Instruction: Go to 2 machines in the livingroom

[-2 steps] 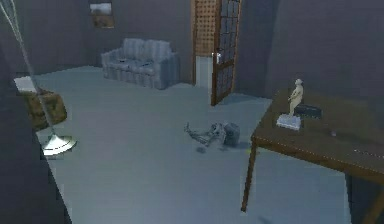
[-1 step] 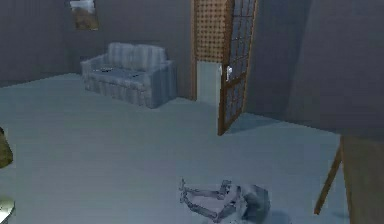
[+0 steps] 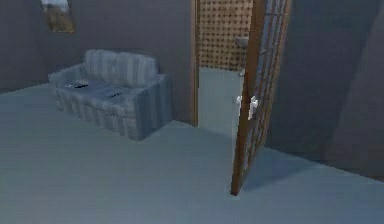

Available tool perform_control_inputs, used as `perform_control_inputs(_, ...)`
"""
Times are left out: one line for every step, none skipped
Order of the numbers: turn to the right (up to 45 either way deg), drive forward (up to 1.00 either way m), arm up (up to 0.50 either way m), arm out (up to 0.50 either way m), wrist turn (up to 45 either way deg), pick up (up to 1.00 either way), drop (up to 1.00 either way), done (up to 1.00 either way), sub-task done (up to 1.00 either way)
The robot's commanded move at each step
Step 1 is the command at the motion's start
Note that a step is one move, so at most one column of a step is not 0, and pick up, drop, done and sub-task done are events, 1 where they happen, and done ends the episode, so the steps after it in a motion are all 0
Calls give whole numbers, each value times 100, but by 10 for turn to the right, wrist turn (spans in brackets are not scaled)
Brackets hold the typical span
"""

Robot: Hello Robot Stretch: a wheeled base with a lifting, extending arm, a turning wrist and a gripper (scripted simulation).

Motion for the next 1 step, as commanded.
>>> perform_control_inputs(0,100,0,0,0,0,0,0,0)
